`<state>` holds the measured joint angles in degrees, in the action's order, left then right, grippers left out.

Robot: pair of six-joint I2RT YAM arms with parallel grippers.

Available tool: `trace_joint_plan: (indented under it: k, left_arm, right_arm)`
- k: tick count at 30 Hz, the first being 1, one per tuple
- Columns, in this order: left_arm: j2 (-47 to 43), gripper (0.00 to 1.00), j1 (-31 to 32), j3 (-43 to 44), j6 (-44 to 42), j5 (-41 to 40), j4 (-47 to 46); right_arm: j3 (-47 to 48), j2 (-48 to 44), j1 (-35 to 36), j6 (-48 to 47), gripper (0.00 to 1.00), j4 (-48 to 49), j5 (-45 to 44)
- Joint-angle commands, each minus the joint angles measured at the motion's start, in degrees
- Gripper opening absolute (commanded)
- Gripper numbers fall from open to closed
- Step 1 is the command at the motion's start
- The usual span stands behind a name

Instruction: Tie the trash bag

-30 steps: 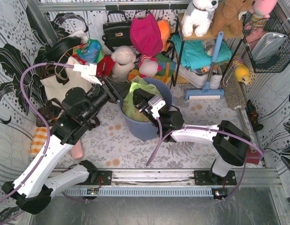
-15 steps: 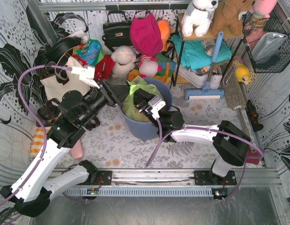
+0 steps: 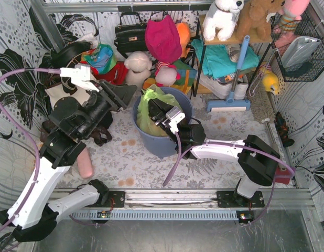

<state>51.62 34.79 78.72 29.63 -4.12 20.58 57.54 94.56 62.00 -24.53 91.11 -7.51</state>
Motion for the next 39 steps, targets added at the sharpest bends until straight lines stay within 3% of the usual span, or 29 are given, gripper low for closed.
trace_joint_plan:
  k: [1,7,11,24,31,39]
  left_arm:
    - [3.88,0.54,0.12,1.09,-1.69,-2.05,1.01]
    - [6.80,0.54,-0.06,1.82,-0.95,2.21,-0.14]
    - [7.52,0.47,-0.28,2.02,-0.86,3.68,0.01]
    - [7.48,0.03,-0.57,2.21,-0.60,7.86,-0.39]
    - [7.00,0.00,-0.60,2.99,-1.73,8.95,-3.28]
    - [5.66,0.00,-0.60,4.24,-3.05,8.35,-3.70]
  right_arm:
    - [2.14,-0.36,-0.10,0.57,0.00,6.18,0.92]
    - [1.97,-0.52,-0.04,0.28,0.00,6.18,0.84]
    - [1.83,-0.48,-0.10,0.19,0.00,6.18,0.78]
    - [1.66,-0.41,-0.09,-0.29,0.00,6.18,0.57]
    - [0.55,-1.24,-0.06,0.19,0.00,6.18,0.49]
    - [-0.22,-1.40,-0.10,0.92,0.08,6.21,0.31]
